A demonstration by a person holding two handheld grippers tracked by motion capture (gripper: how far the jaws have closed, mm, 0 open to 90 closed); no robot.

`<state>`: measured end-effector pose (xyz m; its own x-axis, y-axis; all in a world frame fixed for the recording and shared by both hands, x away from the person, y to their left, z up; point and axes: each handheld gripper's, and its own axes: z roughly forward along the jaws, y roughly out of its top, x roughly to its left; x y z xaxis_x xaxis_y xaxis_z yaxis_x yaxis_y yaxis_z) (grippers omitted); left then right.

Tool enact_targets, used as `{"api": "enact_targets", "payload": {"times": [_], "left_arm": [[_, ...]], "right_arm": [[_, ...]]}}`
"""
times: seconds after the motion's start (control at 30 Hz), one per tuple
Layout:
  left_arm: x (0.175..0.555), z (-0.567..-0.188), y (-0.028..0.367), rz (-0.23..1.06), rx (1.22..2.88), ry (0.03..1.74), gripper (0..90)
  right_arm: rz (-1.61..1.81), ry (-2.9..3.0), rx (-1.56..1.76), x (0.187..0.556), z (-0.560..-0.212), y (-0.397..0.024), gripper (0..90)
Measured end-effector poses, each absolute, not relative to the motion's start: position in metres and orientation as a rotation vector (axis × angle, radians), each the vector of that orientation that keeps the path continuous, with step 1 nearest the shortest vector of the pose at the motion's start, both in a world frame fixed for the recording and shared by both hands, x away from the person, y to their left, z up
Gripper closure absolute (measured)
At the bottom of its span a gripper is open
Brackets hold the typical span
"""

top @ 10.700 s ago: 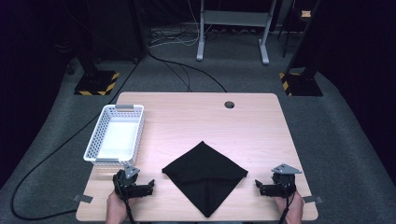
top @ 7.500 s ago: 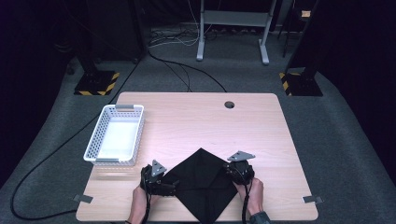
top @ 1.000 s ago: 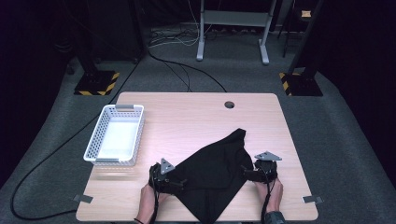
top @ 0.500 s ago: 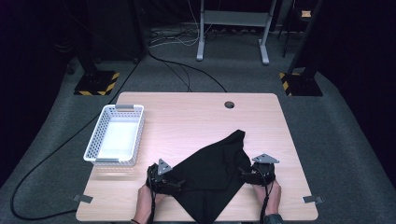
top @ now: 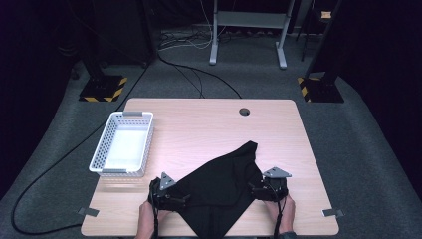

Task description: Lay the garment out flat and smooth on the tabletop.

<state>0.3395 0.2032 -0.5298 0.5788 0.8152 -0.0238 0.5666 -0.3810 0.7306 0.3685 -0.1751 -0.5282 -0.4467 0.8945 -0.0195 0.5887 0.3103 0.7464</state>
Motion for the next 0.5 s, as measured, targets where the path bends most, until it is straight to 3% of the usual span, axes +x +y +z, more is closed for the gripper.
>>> {"api": "enact_targets", "payload": {"times": [0.5], "left_arm": [[0.334,-0.529,0.215,0.427,2.077,1.138,2.2]], "right_arm": [[0.959,2.179,1.291,0.367,-0.528,-0.166,11.9]]}}
